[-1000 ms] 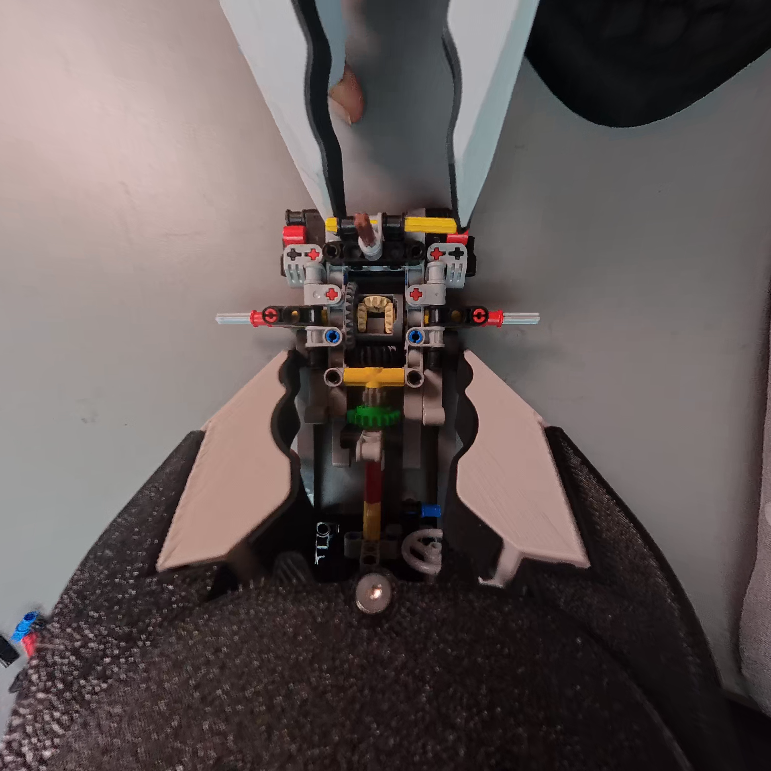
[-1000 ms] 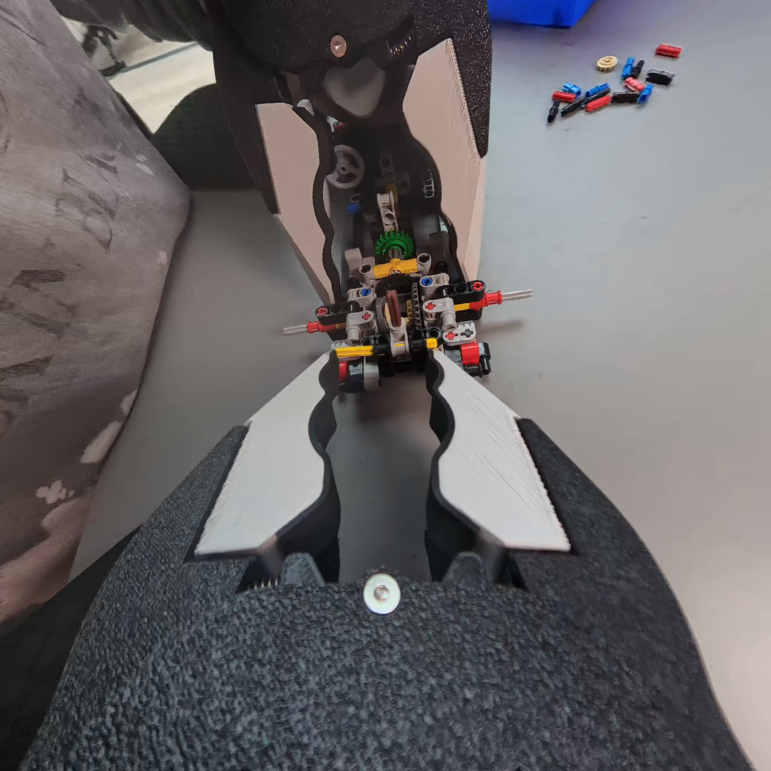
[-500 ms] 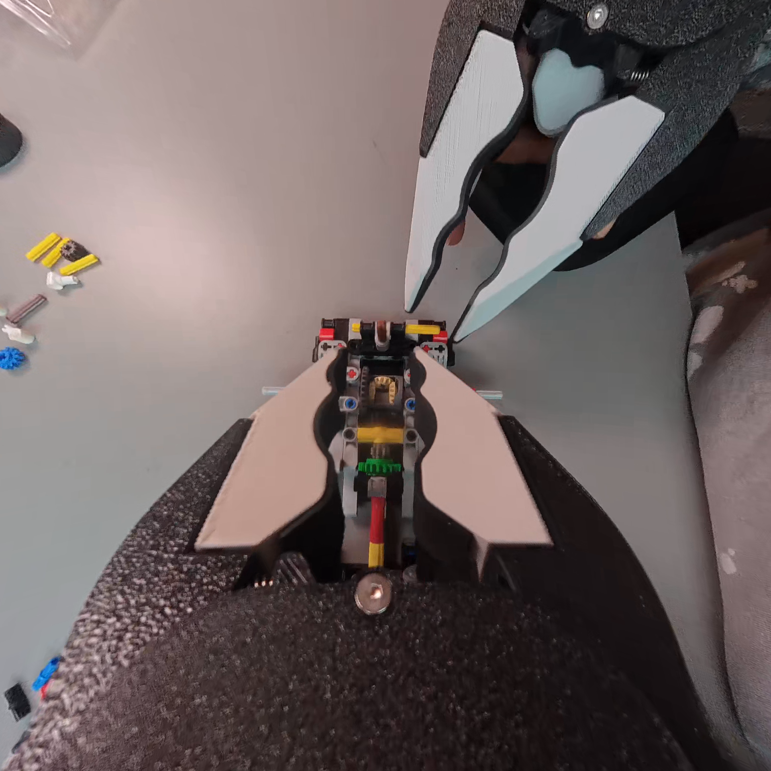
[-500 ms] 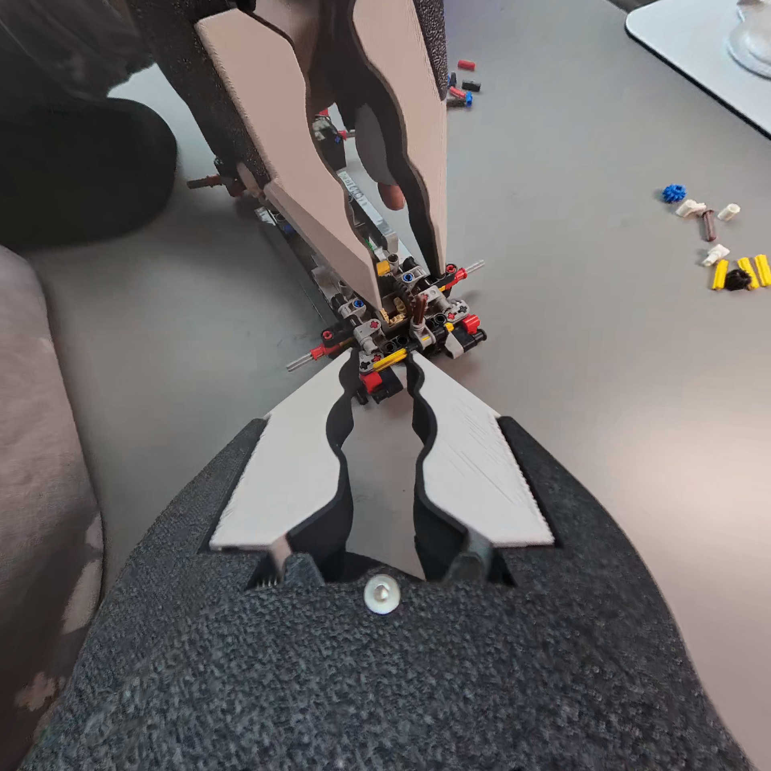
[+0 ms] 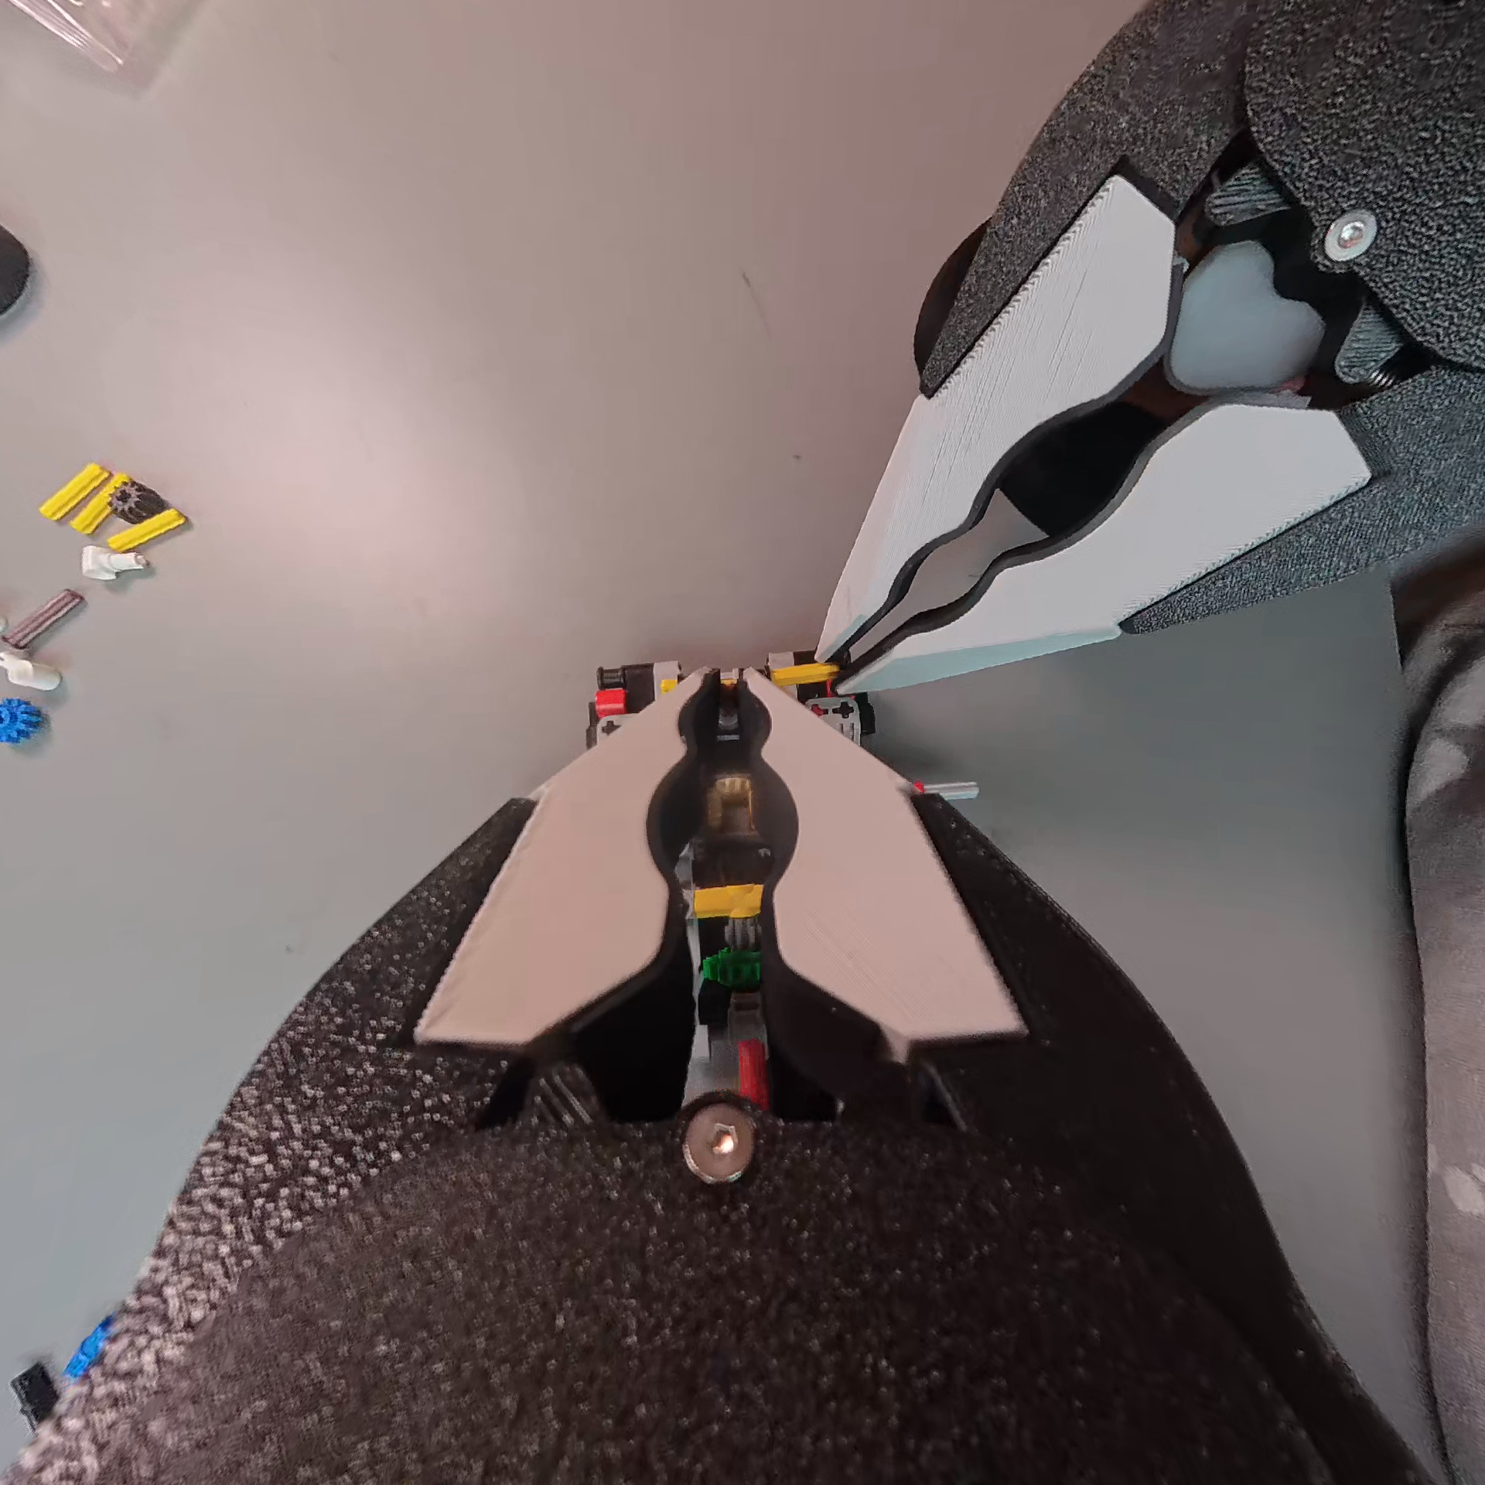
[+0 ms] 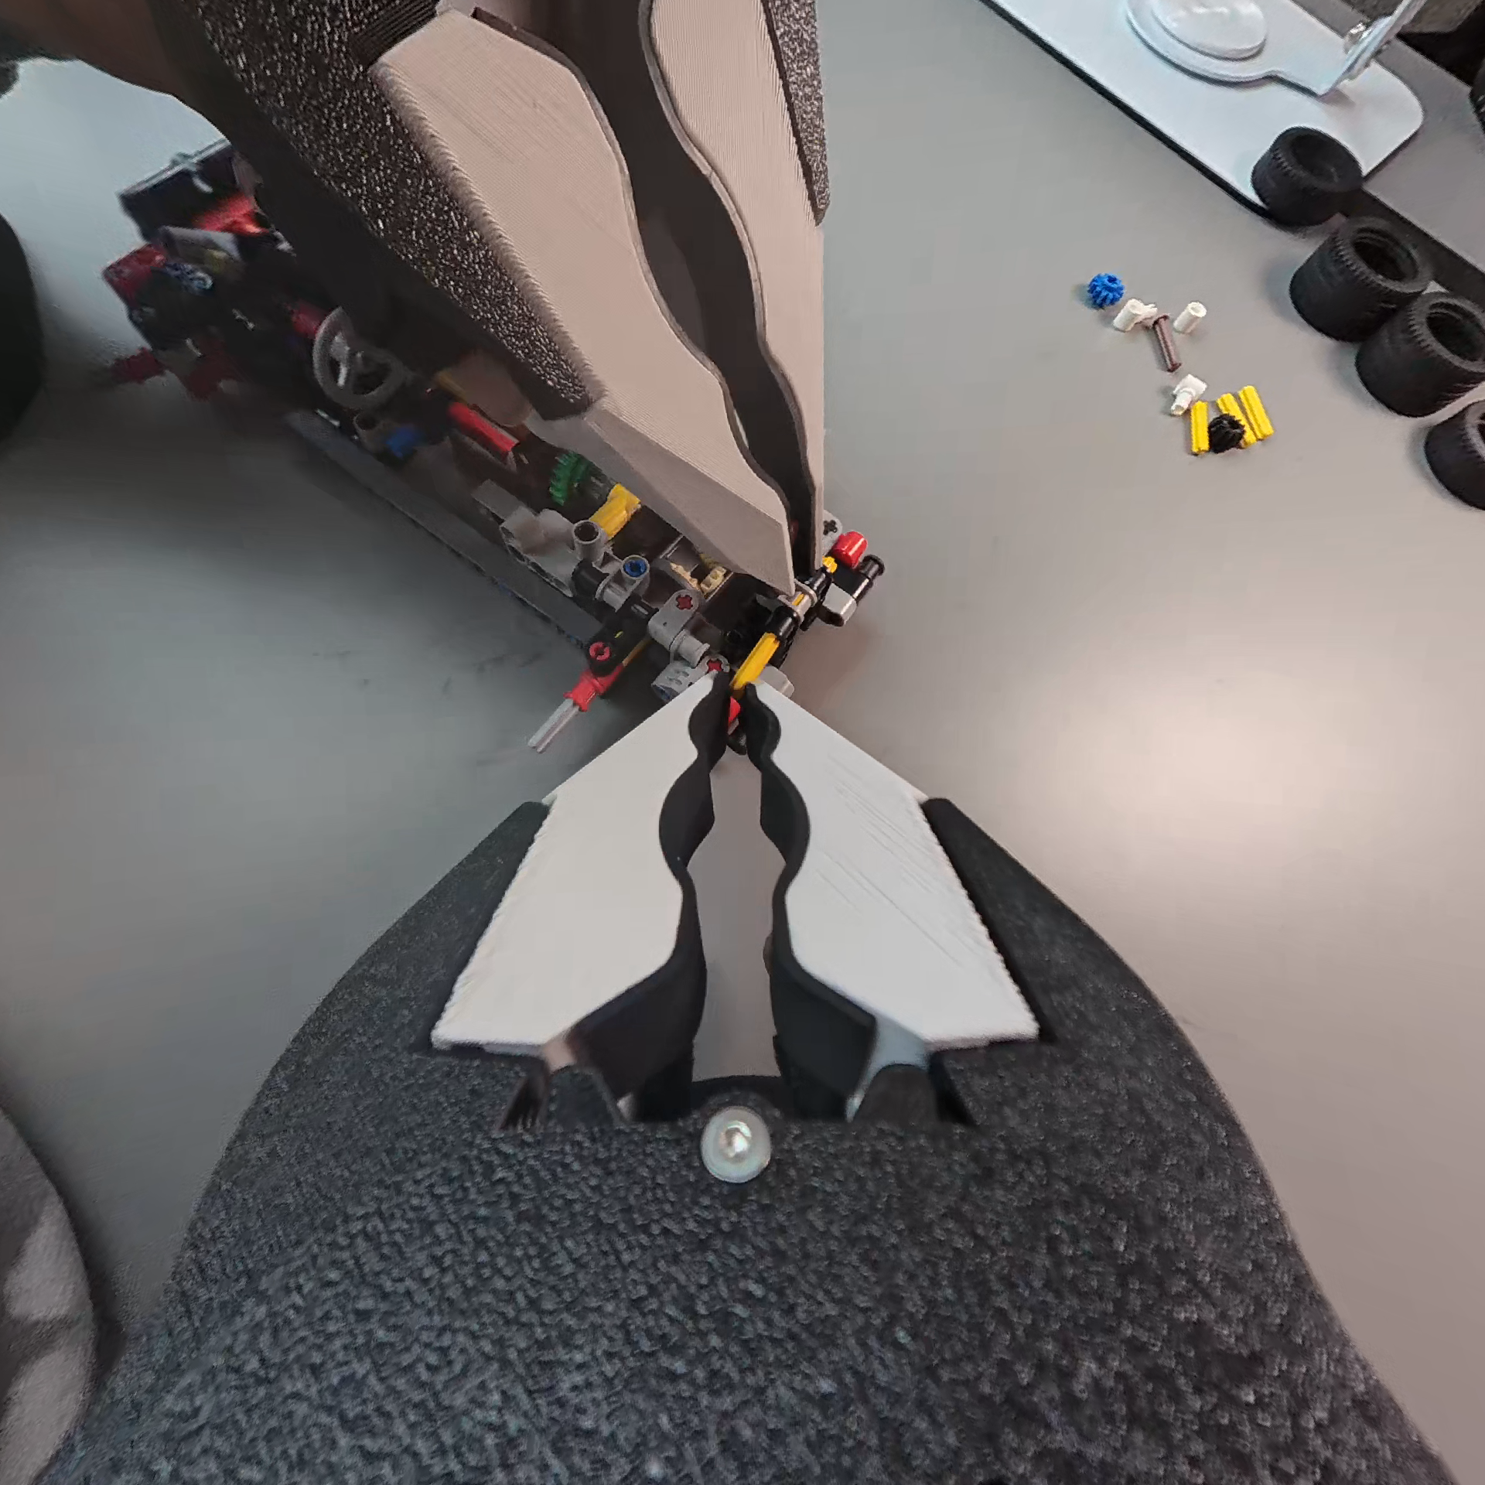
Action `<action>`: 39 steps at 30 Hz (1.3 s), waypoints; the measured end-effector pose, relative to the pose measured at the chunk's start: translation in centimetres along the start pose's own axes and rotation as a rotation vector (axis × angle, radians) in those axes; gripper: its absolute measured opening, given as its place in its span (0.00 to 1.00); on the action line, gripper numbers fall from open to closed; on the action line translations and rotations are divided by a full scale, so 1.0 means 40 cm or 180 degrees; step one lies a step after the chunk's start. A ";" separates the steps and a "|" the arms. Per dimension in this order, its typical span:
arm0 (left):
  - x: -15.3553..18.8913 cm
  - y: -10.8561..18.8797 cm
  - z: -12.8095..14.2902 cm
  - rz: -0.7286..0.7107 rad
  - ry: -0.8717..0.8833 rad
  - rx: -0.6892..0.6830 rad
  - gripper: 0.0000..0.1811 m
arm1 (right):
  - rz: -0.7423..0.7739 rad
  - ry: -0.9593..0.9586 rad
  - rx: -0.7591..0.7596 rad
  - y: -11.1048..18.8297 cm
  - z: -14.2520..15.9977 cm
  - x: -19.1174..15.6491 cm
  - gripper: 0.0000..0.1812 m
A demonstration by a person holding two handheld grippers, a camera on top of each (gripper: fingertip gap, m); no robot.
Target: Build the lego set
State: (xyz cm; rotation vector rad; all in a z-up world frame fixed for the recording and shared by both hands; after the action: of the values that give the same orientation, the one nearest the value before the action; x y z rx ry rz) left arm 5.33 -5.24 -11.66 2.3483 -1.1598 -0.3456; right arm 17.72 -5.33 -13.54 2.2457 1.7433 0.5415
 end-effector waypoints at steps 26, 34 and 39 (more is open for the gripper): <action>-0.055 -0.004 0.051 -0.0170 0.0600 0.0361 0.03 | -0.0173 0.0244 0.0244 -0.032 0.001 0.073 0.00; -0.050 -0.004 0.049 -0.0110 0.0668 0.0493 0.03 | -0.0435 -0.0302 0.0215 -0.028 -0.008 0.102 0.09; -0.043 -0.007 0.042 -0.0128 0.0487 0.0416 0.05 | -0.0488 -0.0477 0.0241 -0.022 -0.009 0.114 0.11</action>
State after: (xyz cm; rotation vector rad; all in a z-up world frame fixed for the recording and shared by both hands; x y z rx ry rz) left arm 3.76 -4.28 -13.24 2.4649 -1.0934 -0.1036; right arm 17.78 -0.72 -12.95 2.1169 1.8668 0.2724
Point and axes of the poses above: each gripper's, where its closed fingertips meet, y back along the fingers, z out of its underside, x = y × z across the jaws, the point moved 9 cm from there along y, back along the fingers, and after that the axes turned 15 degrees about x, right-handed, at the moved point
